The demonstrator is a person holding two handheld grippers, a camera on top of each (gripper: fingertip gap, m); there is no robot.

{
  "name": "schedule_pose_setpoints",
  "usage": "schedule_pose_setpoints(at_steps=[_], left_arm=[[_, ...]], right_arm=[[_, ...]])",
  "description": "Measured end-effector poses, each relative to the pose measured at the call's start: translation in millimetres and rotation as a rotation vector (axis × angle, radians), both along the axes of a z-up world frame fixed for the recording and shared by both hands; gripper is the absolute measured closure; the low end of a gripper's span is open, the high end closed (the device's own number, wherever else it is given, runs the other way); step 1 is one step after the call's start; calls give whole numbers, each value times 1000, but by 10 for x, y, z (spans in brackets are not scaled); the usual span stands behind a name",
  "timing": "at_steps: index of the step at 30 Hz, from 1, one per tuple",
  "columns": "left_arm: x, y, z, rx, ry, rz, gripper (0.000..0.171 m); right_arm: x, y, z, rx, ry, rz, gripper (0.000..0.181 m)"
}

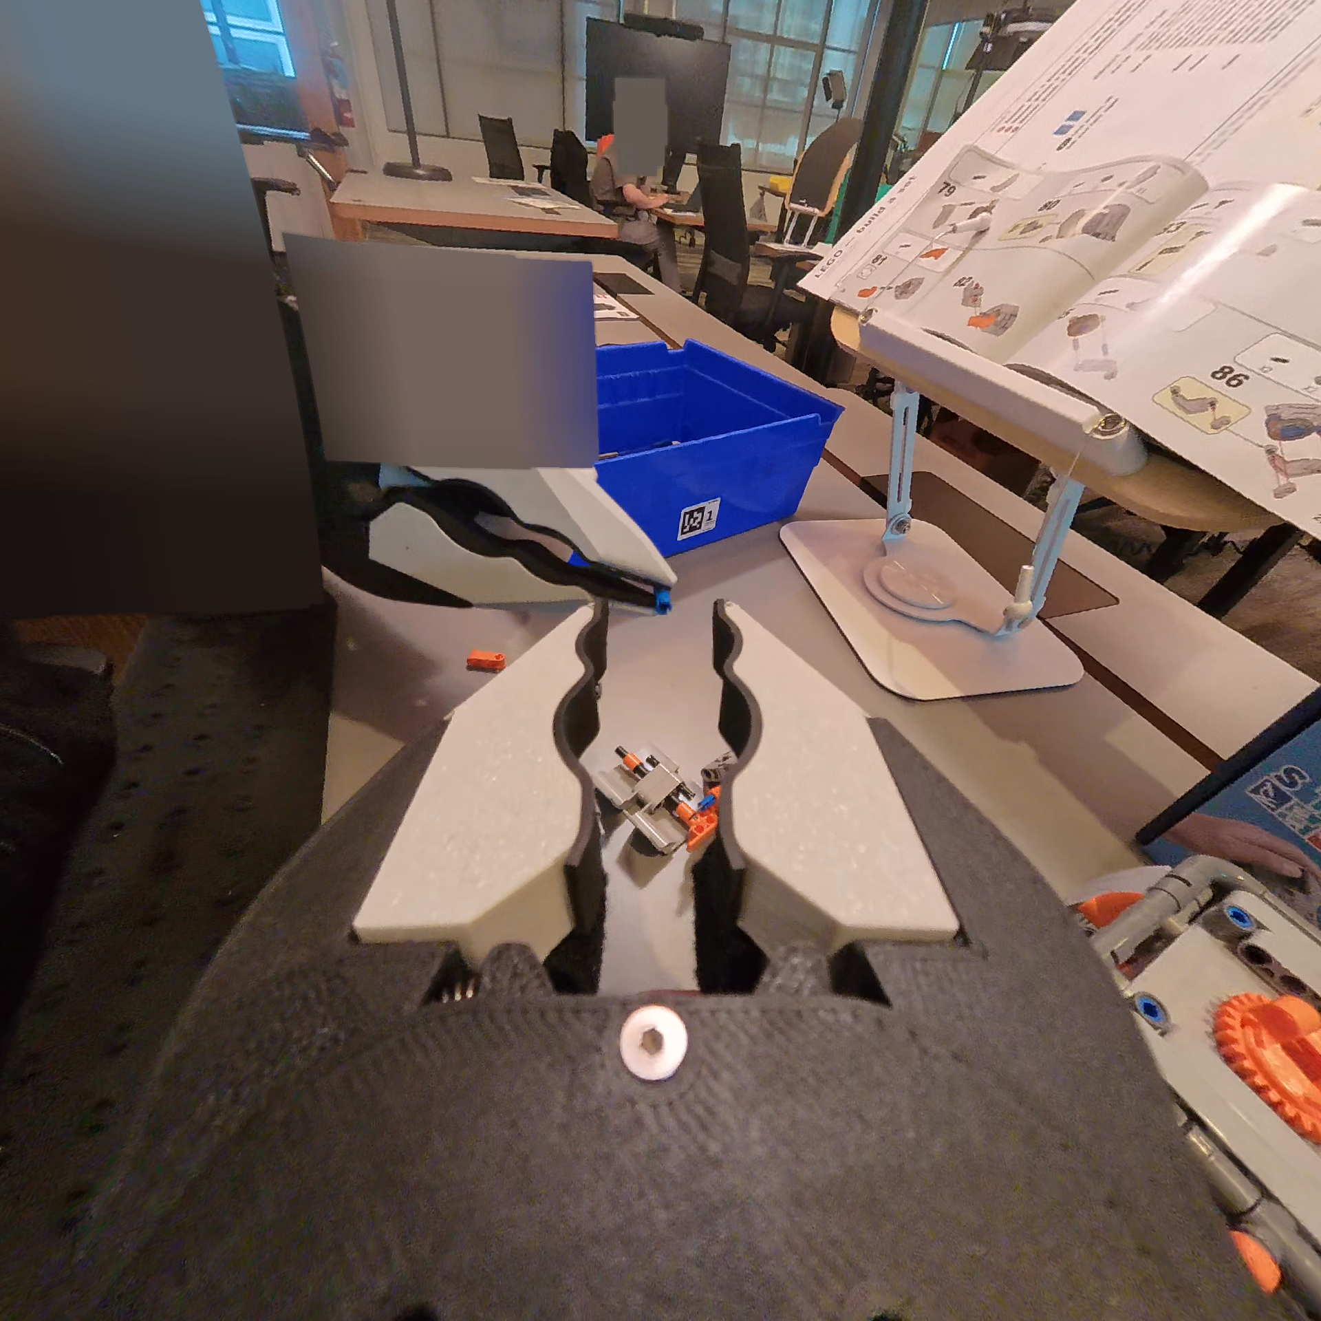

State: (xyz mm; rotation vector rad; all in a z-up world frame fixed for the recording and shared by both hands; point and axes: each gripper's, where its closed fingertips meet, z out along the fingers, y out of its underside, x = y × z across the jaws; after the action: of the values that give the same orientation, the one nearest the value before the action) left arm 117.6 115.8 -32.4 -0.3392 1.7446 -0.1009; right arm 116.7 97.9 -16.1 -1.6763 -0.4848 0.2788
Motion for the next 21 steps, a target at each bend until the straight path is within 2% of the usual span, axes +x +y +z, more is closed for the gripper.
schedule_pose_setpoints(at_steps=[3,11,17,21], left_arm=[[3,-15,11,86,-43,1,171],[27,-85,35,103,-70,-23,171],[27,-212,39,130,-79,-66,171],[16,-242,41,121,-78,-83,171]], right_arm=[[7,-3,16,6,18,1,155],[-30,1,-27,-14,50,21,157],[-83,-11,-59,-40,109,66,170],[-106,-43,-48,-22,66,77,178]])
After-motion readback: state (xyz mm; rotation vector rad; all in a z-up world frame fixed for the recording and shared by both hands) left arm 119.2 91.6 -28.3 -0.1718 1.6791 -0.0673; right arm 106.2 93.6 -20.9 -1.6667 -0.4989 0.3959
